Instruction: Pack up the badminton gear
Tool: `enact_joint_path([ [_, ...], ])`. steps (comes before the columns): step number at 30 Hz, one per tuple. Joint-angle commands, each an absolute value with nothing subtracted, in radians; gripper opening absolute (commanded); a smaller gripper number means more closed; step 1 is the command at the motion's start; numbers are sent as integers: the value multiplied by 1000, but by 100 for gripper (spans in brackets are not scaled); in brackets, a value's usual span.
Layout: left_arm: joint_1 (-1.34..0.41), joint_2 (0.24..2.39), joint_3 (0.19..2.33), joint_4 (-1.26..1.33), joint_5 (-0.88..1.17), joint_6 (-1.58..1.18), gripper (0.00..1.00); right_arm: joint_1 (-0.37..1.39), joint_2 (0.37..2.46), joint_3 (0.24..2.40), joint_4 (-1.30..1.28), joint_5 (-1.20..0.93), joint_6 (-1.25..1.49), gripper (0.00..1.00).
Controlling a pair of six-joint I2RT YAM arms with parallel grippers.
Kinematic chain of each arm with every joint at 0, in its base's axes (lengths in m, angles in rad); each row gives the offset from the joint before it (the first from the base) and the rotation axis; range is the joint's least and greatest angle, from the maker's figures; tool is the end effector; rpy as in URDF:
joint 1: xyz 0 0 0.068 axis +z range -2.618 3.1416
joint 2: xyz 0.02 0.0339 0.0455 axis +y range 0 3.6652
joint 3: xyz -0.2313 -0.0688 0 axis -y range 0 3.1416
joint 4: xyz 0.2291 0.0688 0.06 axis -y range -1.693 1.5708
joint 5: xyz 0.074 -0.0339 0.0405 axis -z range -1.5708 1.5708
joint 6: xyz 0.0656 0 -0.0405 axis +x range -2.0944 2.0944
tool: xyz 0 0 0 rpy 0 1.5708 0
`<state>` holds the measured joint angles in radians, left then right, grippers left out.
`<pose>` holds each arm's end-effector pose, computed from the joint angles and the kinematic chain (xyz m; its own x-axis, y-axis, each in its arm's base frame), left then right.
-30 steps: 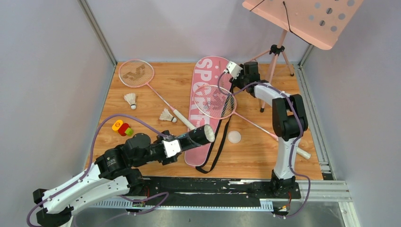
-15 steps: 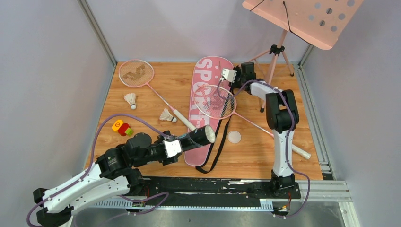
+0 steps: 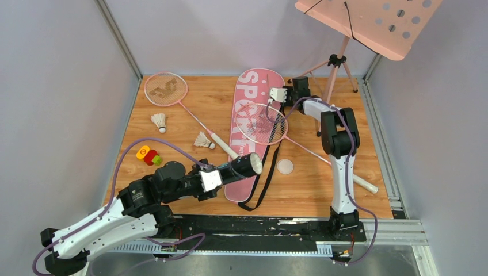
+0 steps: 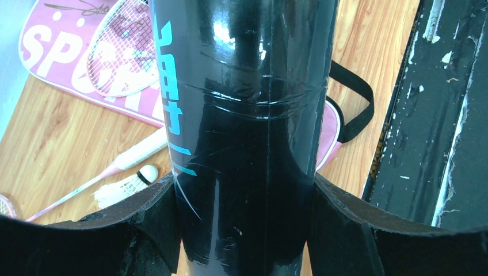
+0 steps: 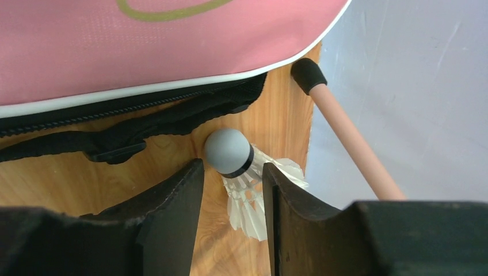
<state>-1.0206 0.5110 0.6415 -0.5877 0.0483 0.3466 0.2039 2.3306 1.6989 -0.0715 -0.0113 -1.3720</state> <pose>0.0824 -0.1404 0.2543 0.0798 0.5188 -0.8512 0.9005 0.3286 0.2848 0.4955 0.1032 0.1040 0.0817 -0.9841 -0.1578 -0.6624 0.0647 -0.7463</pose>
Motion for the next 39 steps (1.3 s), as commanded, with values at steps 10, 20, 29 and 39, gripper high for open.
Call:
enact_joint_path([
  [10,-1021,479,677,-536,35,372,52,213,2290,1689,-72,-43,-1461,15],
  [20,-1022,476,675,-537,36,373,52,241,2175,1574,-74,-61,-1411,9],
  [29,-1021,483,672,-534,29,371,52,247,2094,1515,-95,-66,-1335,21],
  [39,-1021,490,671,-533,25,374,52,246,2156,1648,-133,-74,-1124,67],
])
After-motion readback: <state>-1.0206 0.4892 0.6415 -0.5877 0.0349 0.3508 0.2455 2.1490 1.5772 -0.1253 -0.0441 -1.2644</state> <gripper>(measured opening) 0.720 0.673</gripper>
